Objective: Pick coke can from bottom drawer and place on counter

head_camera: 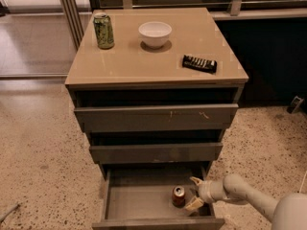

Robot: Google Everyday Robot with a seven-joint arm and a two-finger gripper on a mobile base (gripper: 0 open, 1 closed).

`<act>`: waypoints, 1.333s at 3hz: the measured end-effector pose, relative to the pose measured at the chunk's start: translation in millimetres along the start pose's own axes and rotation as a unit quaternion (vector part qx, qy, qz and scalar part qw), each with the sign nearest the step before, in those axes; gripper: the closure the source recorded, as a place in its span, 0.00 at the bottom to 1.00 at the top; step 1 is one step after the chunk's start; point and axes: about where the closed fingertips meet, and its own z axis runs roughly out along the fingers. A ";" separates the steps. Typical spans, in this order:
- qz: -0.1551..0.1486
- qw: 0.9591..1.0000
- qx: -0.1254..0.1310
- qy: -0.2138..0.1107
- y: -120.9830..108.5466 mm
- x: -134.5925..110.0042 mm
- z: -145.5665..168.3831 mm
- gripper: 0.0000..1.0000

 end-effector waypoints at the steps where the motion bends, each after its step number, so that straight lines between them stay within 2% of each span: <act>1: -0.006 1.000 -0.004 -0.019 -4.5 -0.9 16.1 0.20; 2: -0.015 0.999 -0.014 -0.034 -6.6 -5.2 33.5 0.22; 3: -0.021 0.998 -0.029 -0.043 -5.1 -9.3 49.4 0.28; 4: -0.021 0.998 -0.029 -0.043 -5.4 -9.4 49.7 0.46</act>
Offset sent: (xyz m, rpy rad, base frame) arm 0.0274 0.0352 -0.0283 0.0941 -0.0408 0.0704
